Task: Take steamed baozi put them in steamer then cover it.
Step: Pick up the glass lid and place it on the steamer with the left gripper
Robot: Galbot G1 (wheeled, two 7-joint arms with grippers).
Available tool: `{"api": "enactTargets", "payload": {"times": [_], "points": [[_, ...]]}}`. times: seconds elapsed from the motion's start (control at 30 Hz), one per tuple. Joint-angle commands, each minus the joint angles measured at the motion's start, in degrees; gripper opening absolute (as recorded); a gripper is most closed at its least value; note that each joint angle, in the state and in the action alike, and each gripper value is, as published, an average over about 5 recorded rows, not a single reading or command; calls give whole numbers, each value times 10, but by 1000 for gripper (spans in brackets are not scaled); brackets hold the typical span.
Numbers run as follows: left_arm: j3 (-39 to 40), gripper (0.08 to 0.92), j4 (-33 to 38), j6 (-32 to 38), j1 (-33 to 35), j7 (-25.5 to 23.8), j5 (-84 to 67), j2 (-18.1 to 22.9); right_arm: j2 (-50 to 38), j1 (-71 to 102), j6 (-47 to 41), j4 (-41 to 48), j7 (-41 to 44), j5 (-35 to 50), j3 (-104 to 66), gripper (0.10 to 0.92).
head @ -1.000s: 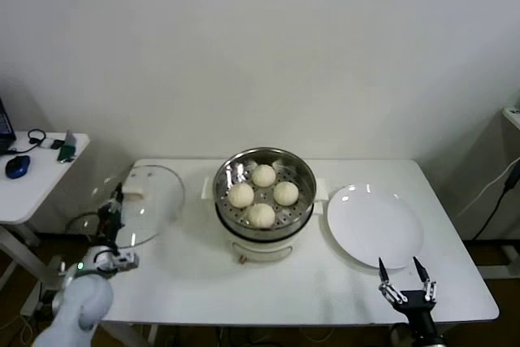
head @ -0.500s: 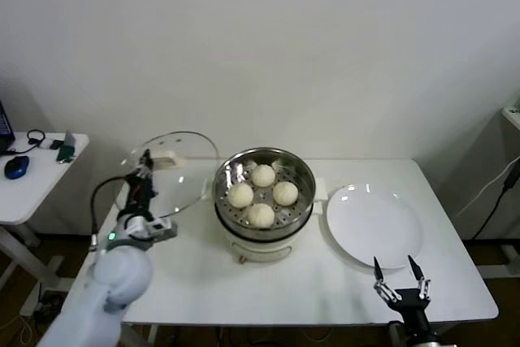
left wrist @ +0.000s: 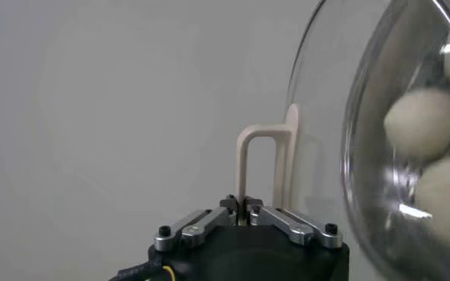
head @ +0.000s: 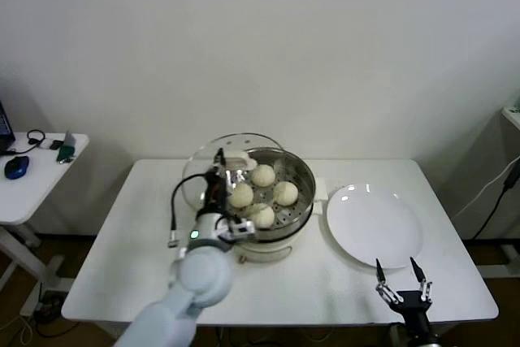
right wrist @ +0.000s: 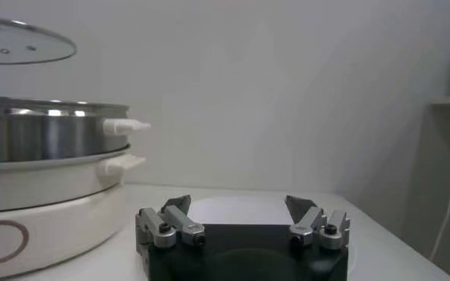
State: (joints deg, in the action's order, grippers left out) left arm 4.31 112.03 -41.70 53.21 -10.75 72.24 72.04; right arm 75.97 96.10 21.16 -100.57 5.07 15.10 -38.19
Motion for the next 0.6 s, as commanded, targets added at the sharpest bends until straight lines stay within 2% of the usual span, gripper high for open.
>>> {"api": "enactTargets", "payload": {"times": [0.03,0.2,0.6], "points": [[89,142,-98,-33,-42,-31,106,149,-5,3,12,10,-1,18,-3,823],[85,142,-135,-33,-48,-15,105,156,-6,6,17,15,-2,23,-6,823],[59,142,-168,-24,-29,-3,140,142,-6,6,23,20,-3,29,-10,823]]}}
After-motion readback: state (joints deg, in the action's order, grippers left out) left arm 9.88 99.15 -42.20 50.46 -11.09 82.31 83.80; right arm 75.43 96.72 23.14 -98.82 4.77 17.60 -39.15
